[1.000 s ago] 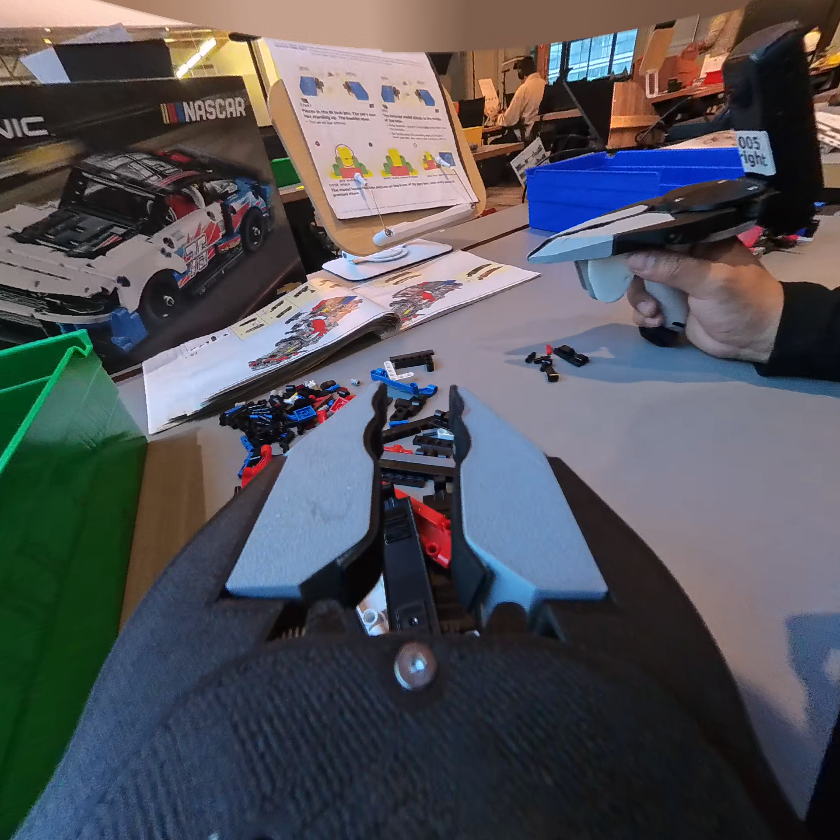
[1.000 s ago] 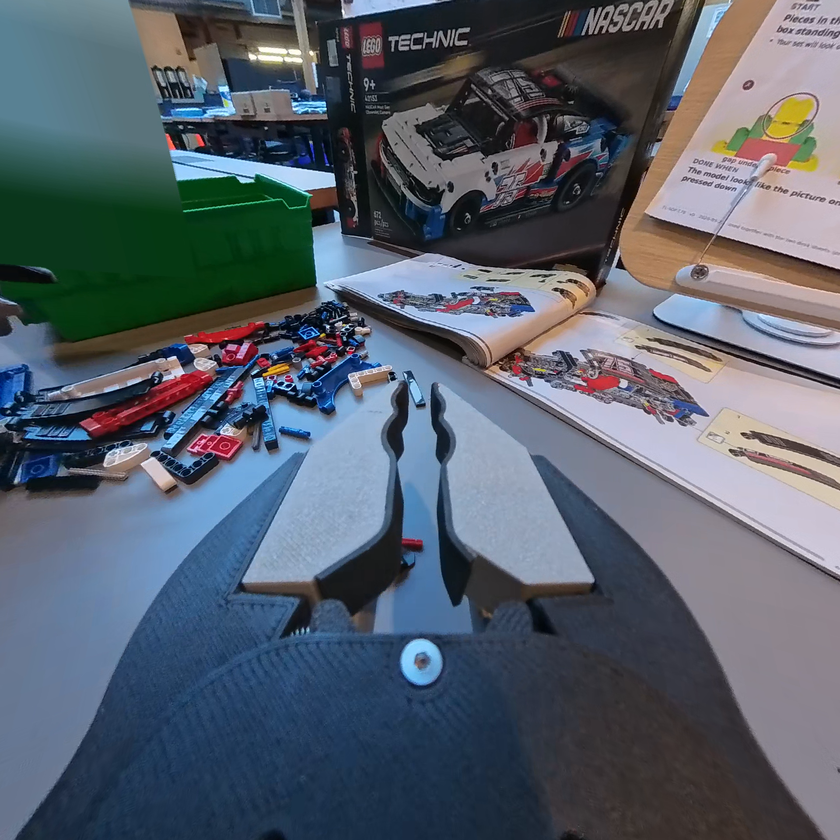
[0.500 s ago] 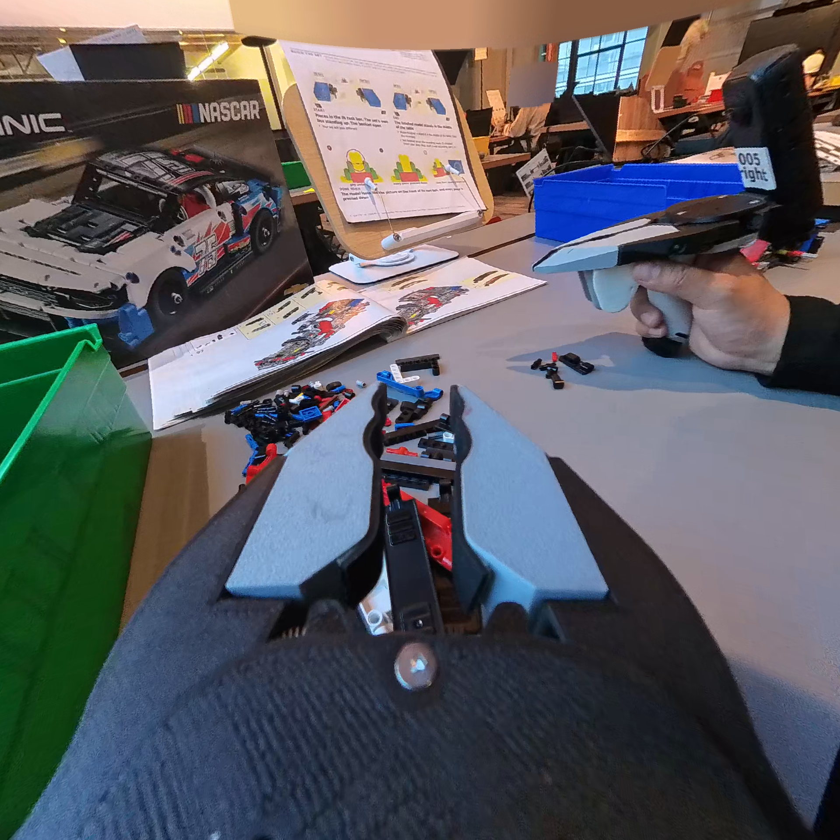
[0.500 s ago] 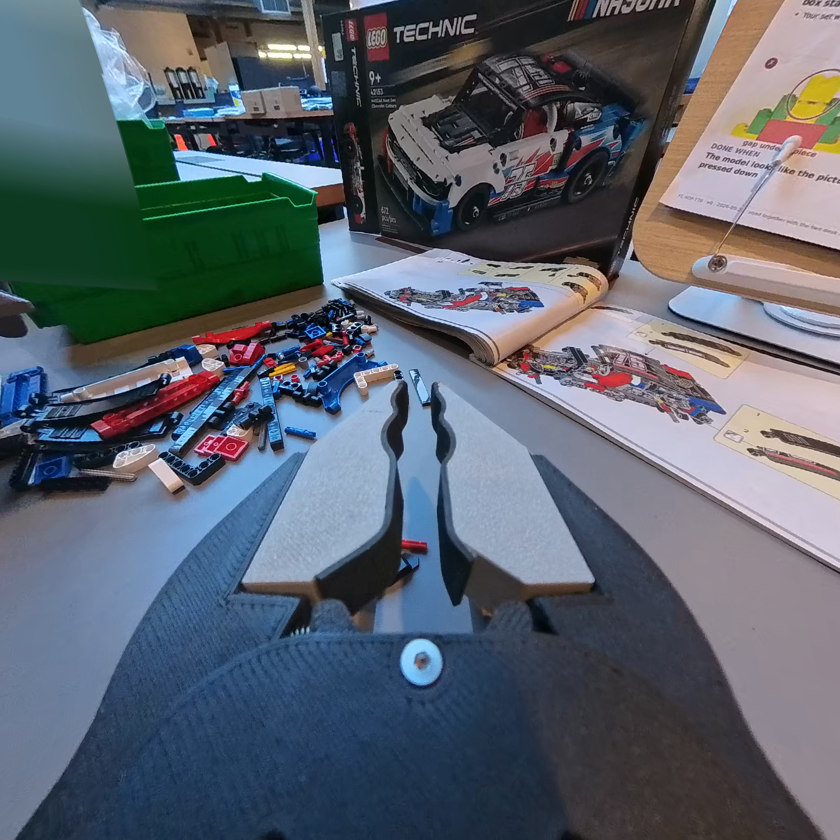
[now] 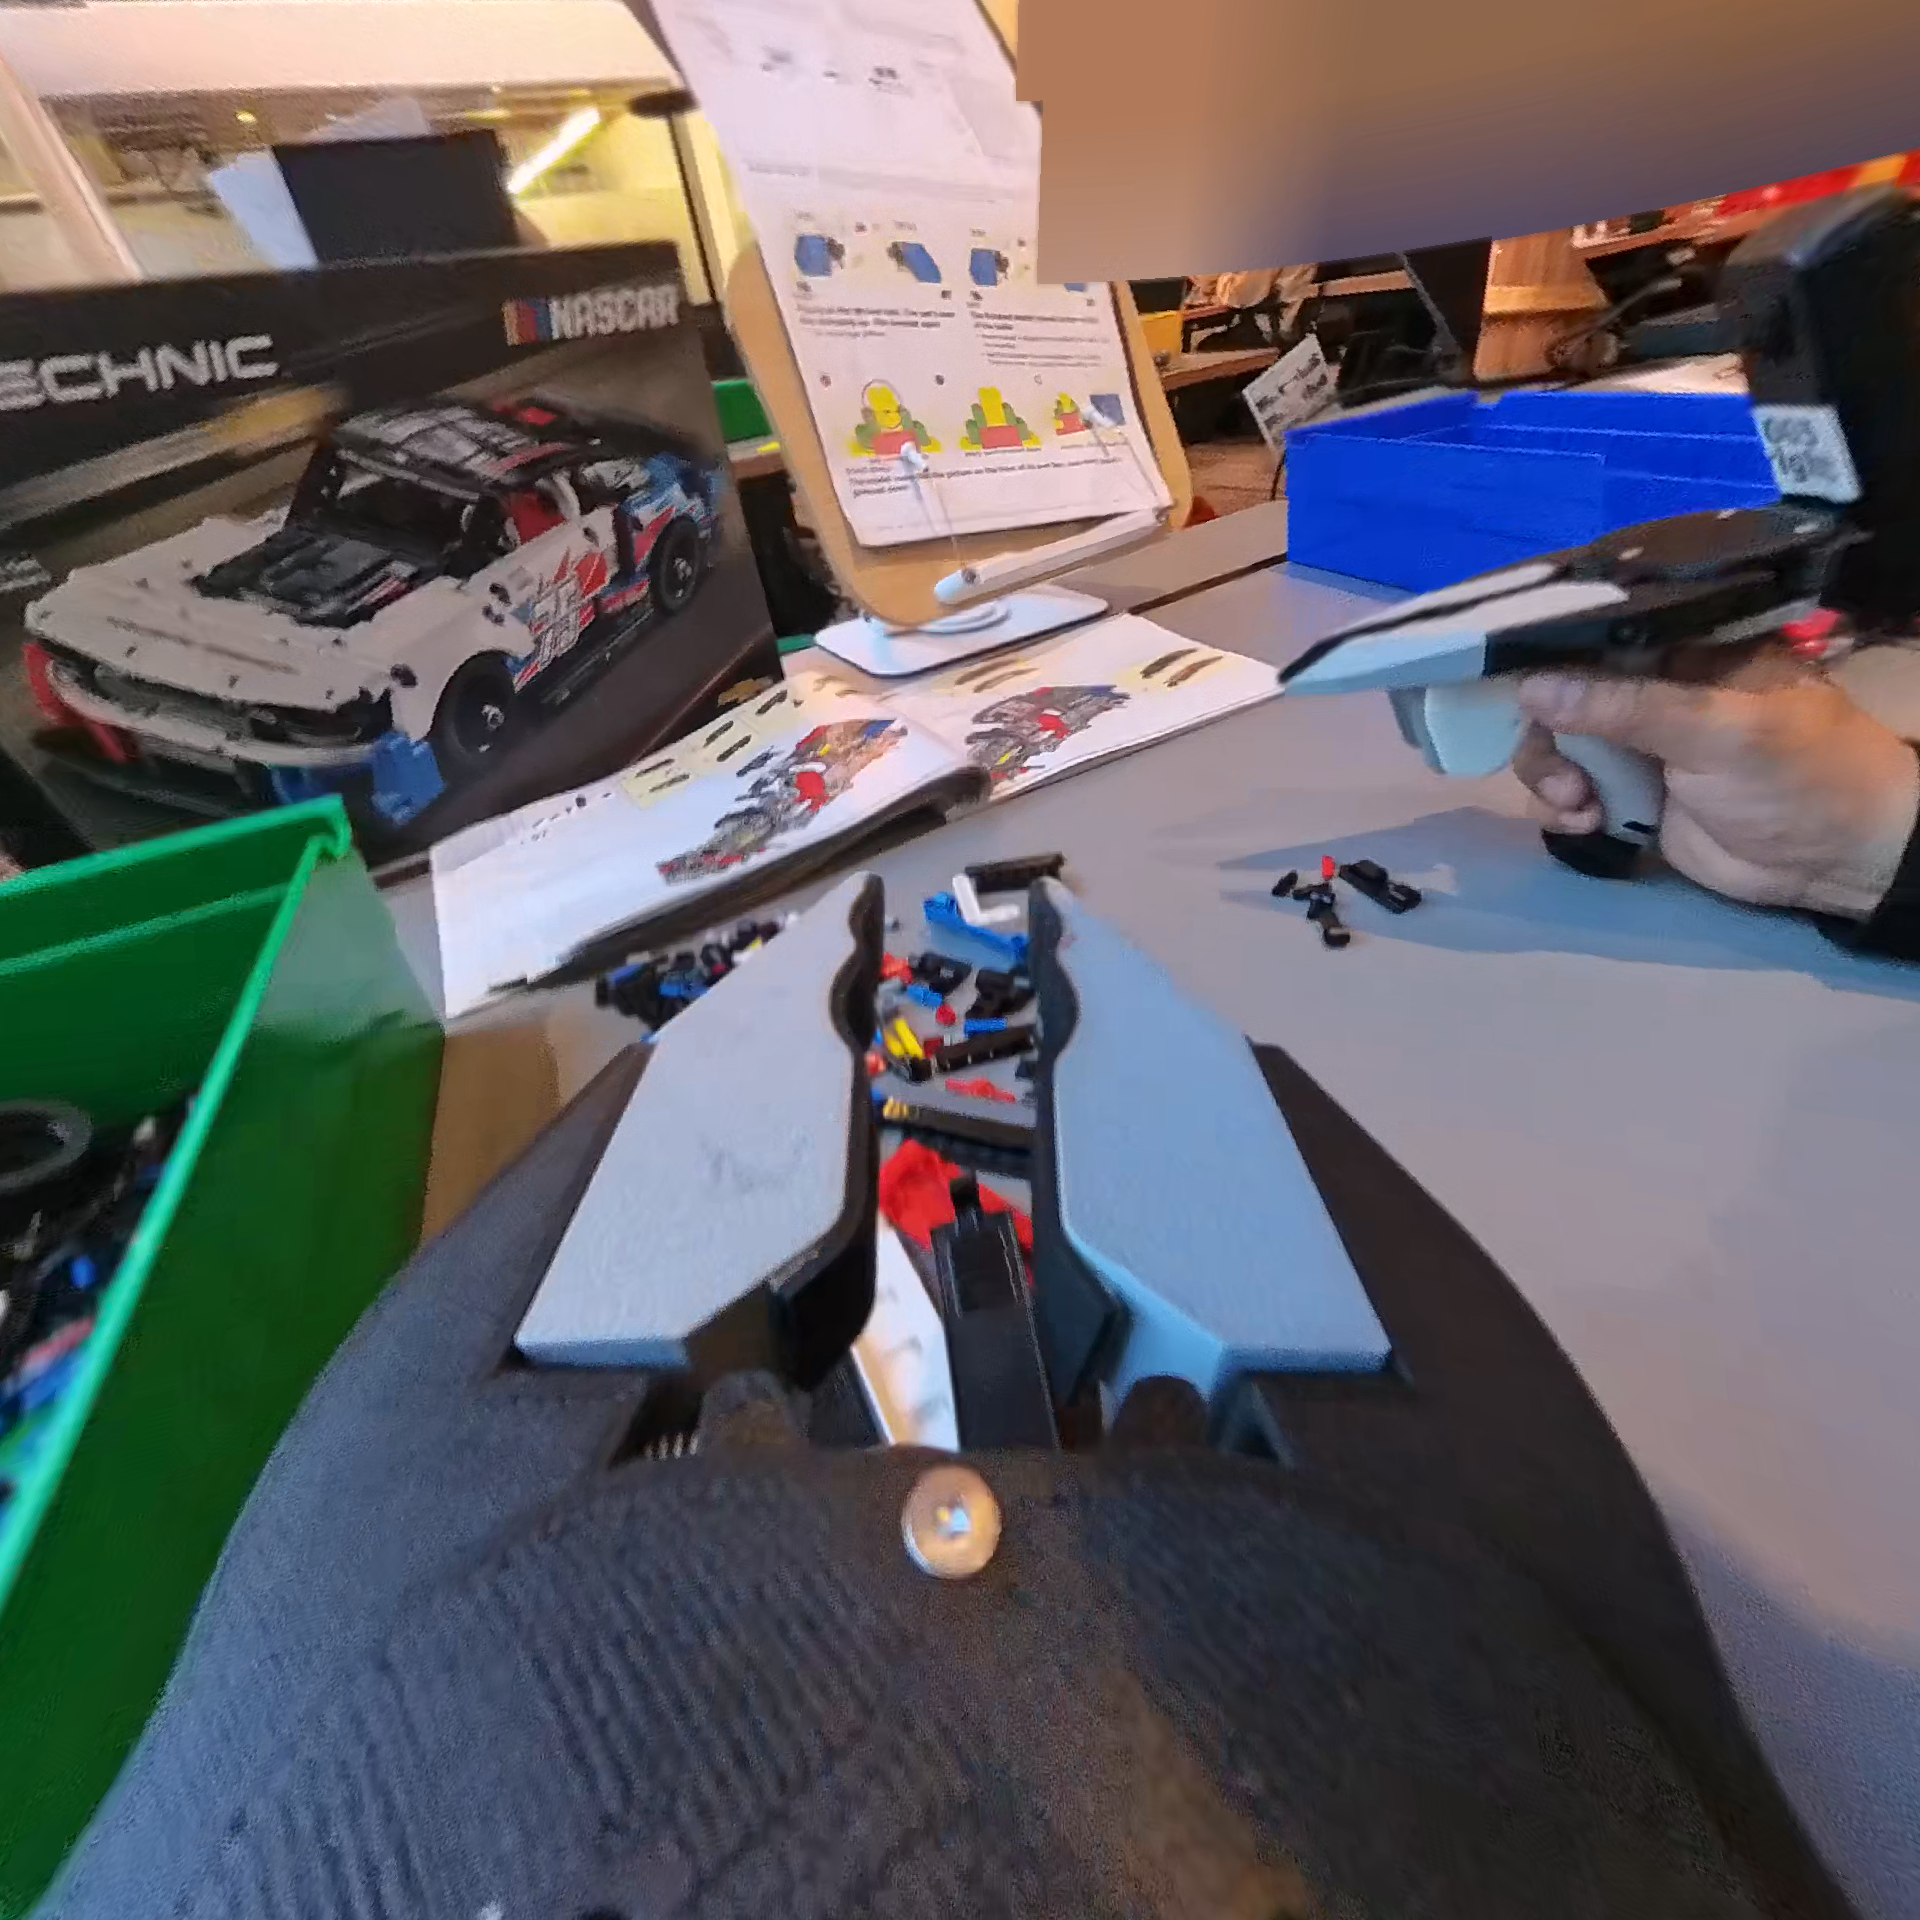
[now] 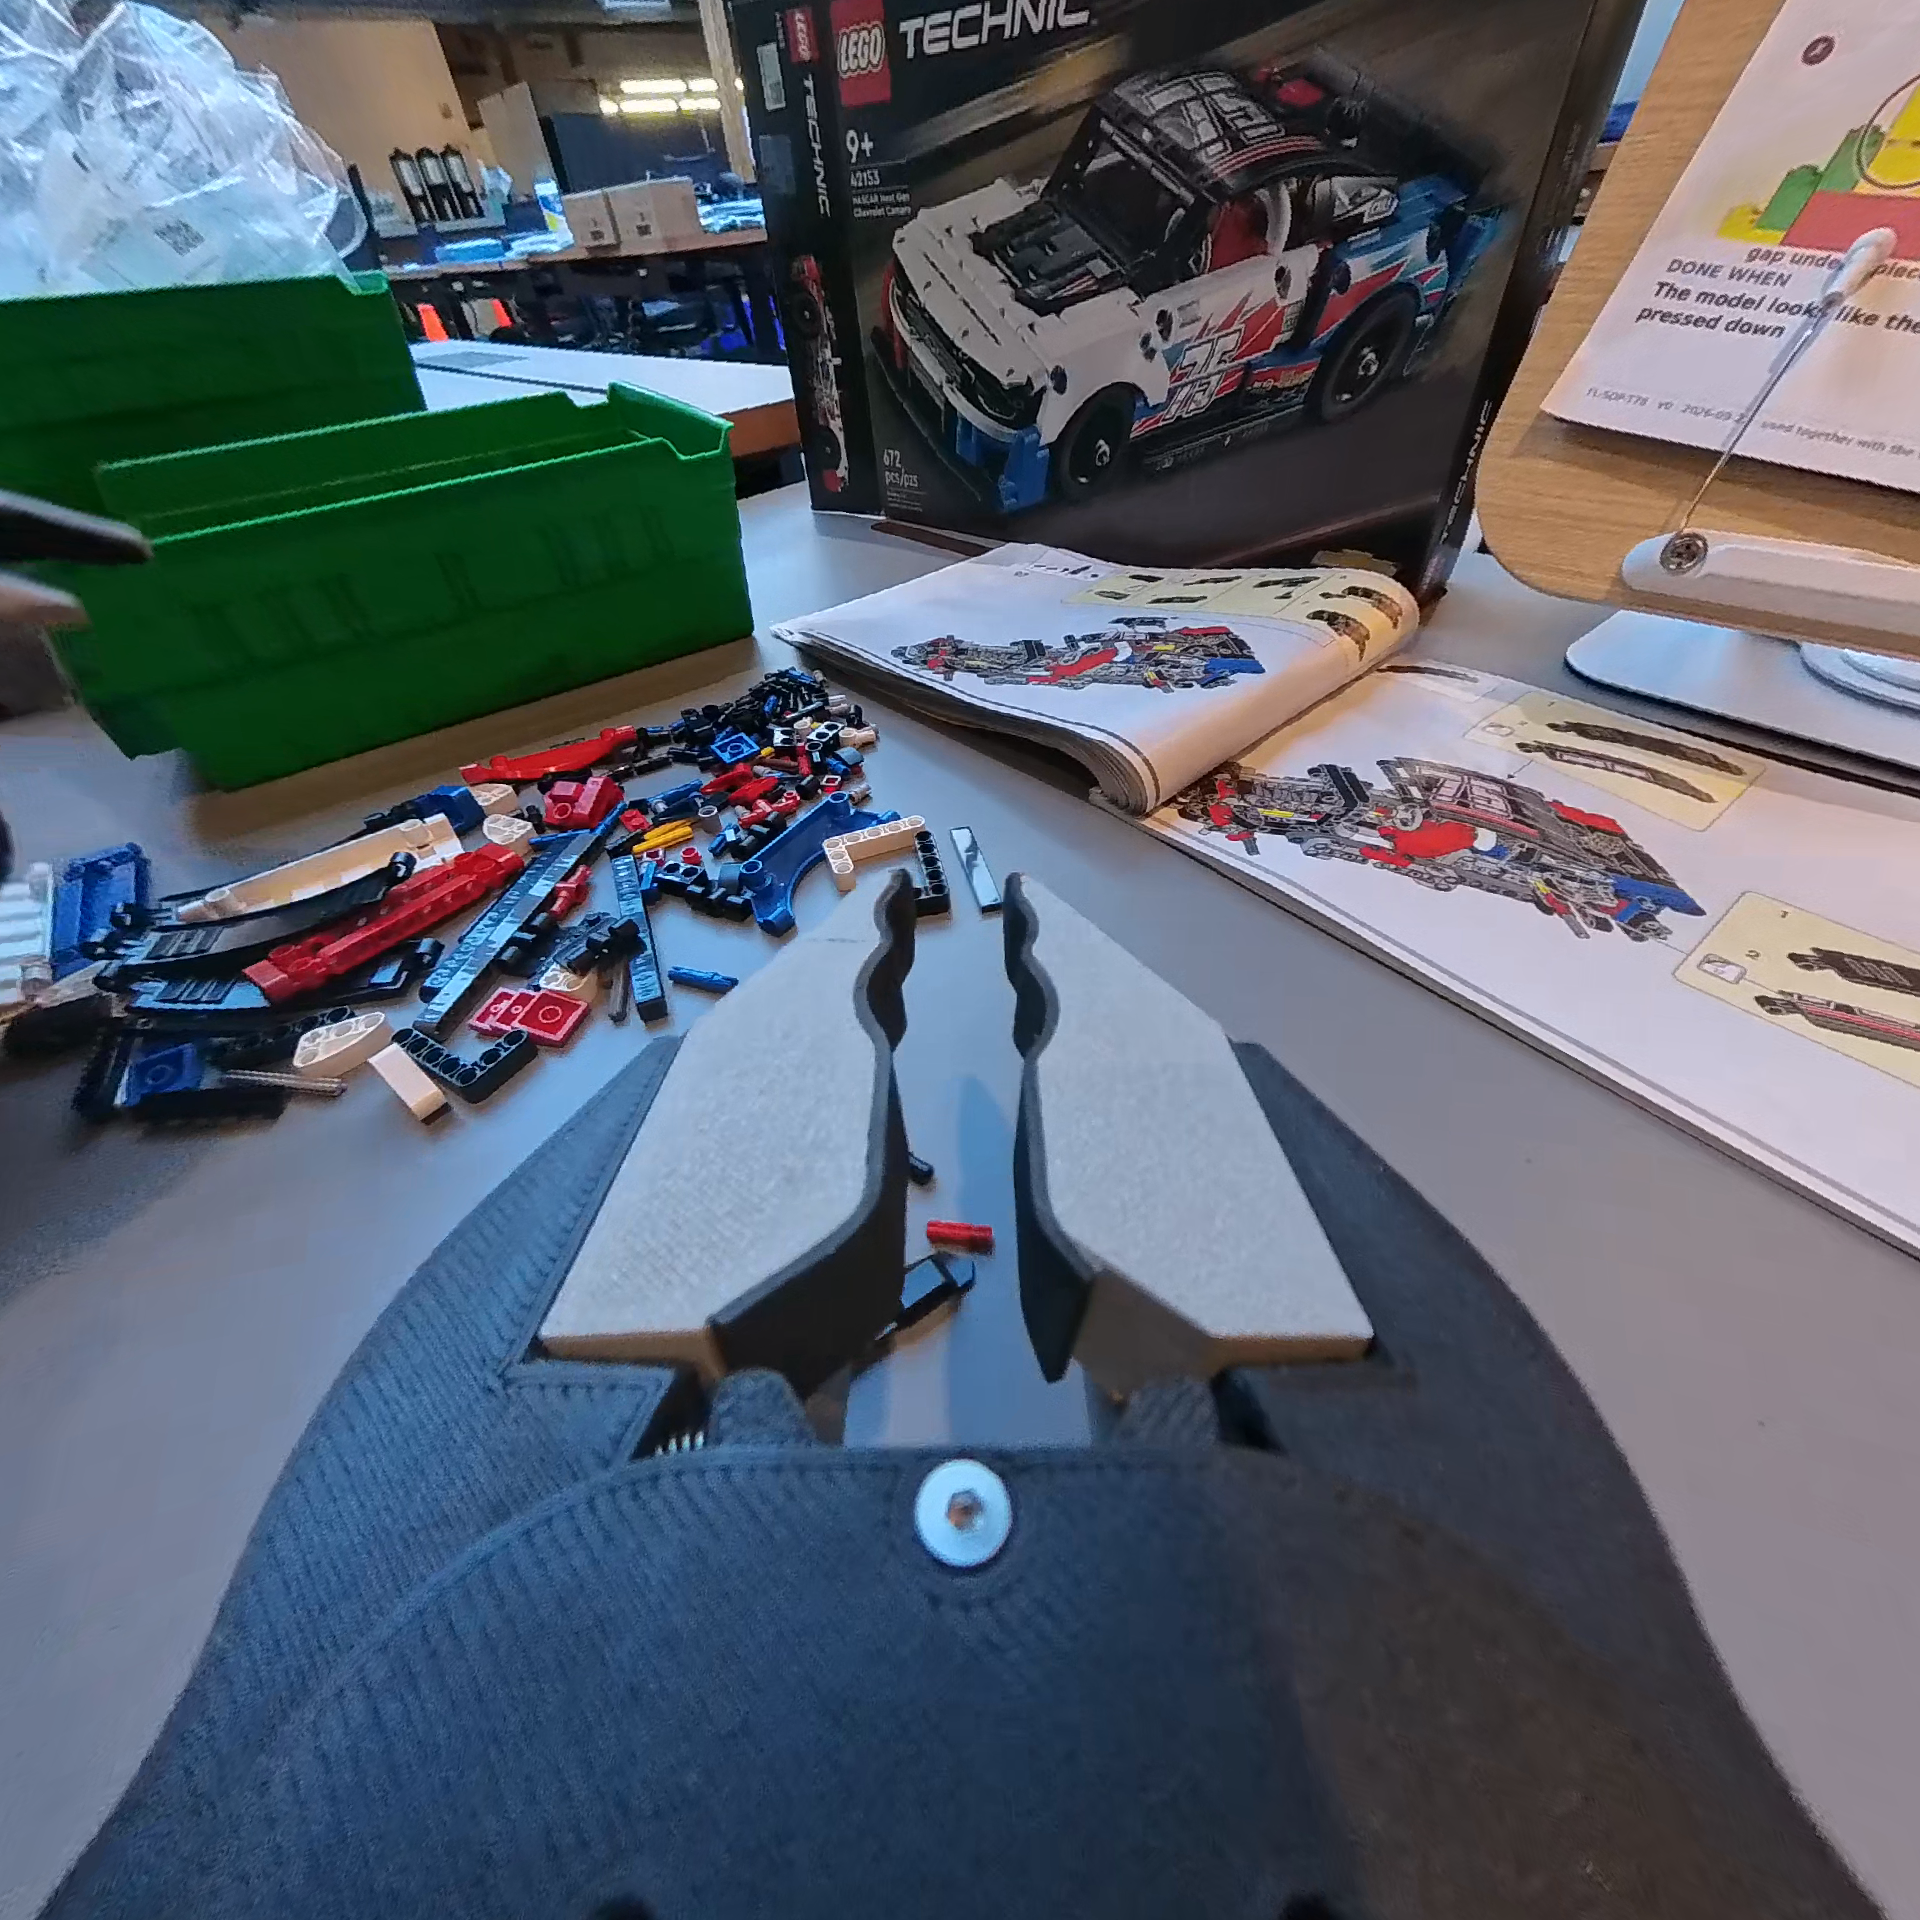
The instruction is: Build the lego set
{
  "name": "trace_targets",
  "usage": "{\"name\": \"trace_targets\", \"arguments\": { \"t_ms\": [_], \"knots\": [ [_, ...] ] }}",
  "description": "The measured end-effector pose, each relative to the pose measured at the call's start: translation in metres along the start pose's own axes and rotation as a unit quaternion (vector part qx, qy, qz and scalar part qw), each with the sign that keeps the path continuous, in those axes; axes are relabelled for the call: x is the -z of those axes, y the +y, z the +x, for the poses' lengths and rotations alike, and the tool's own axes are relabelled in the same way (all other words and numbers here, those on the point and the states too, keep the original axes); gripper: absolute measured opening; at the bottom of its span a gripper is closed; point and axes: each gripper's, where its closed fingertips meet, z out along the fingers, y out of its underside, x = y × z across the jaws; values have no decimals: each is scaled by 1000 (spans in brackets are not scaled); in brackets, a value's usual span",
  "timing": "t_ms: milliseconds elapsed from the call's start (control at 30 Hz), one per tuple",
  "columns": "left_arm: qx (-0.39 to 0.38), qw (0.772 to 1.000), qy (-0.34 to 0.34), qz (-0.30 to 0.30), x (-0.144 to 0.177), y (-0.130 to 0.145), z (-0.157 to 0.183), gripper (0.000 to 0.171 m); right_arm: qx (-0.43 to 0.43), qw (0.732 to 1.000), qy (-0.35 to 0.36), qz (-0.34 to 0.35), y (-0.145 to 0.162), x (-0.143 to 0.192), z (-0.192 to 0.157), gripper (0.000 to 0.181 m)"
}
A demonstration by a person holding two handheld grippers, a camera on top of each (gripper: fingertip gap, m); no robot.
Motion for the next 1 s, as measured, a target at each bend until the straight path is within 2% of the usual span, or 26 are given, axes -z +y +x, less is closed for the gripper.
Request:
{"name": "trace_targets", "arguments": {
  "t_ms": [33, 100, 167, 233, 300, 433, 633, 733, 800, 867, 933, 1000],
  "knots": [
    [-7, 1000, 10, -15, -9, -8, -2, 24, -1, 1000, -1, -2, 1, 0, 0, 13],
    [-10, 995, 25, -95, -35, -12, -9, 22, -8, 1000, -5, -7, 2, -1, -1, 13],
    [-7, 979, 49, -199, -59, 1, -19, 22, -13, 1000, -10, -7, 2, 0, -3, 13],
    [9, 962, 74, -263, -78, 13, -29, 24, -17, 1000, -15, -5, 2, 2, -5, 13],
    [30, 949, 80, -302, -93, 25, -43, 26, -18, 1000, -13, -3, 2, 6, -4, 13],
    [90, 937, 84, -328, -110, 36, -59, 25, -25, 1000, -7, 2, 0, 13, 0, 12],
    [102, 911, 12, -399, -122, 69, -95, 15, -48, 998, -28, -4, 2, 10, -5, 13],
    [107, 891, 11, -441, -136, 96, -95, 9, -52, 998, -36, -3, 1, 9, -9, 13],
    [99, 879, 15, -466, -143, 110, -94, 21, -55, 998, -40, -3, 2, 9, -10, 12],
    [87, 869, 18, -487, -144, 119, -95, 20, -57, 997, -44, -5, 3, 9, -11, 12],
    [75, 858, 22, -508, -140, 128, -96, 8, -59, 997, -44, -4, 2, 9, -11, 12],
    [69, 857, 24, -511, -136, 131, -96, 5, -63, 997, -45, -1, 1, 10, -10, 12]
  ]
}}
